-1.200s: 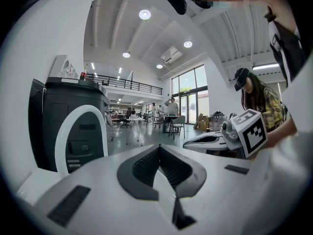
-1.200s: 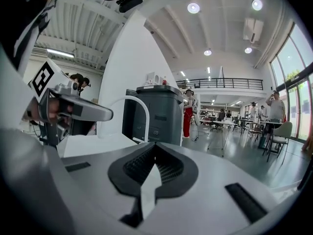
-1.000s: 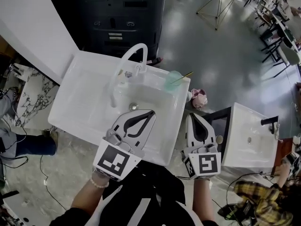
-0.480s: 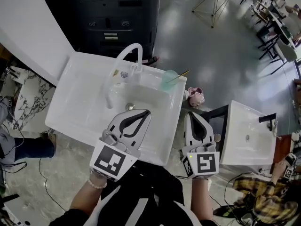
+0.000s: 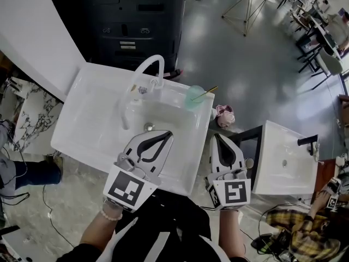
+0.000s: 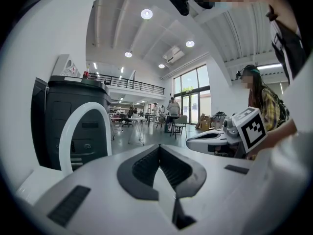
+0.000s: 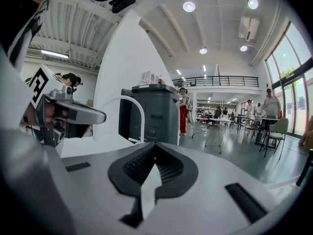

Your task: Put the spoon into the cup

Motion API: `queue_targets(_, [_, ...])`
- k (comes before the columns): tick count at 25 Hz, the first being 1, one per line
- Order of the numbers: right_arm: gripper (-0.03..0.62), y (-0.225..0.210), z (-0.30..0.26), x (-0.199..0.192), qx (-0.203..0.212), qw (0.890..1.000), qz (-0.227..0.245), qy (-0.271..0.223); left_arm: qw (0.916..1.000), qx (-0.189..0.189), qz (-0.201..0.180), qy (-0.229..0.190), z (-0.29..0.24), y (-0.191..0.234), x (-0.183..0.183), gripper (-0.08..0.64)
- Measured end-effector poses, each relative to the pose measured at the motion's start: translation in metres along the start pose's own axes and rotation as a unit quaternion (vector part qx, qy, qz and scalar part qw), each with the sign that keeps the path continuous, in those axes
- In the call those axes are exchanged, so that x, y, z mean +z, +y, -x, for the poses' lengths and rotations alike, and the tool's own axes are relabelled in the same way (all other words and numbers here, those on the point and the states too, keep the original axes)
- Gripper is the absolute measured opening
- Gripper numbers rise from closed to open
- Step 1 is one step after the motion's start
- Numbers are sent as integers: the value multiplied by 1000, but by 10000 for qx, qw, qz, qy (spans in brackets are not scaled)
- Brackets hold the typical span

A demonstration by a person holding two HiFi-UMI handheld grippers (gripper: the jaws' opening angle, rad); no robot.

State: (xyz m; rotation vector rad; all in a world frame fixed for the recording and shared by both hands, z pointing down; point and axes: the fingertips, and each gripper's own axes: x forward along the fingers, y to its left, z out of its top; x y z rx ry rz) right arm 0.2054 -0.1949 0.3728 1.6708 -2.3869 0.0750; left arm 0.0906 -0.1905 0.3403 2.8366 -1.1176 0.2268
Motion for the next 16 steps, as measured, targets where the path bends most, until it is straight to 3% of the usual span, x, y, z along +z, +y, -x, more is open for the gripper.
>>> queue_targets(16, [2,8,3,-3,101,9999,-6,99,10000,-17,16,37,4,-4,-1,0])
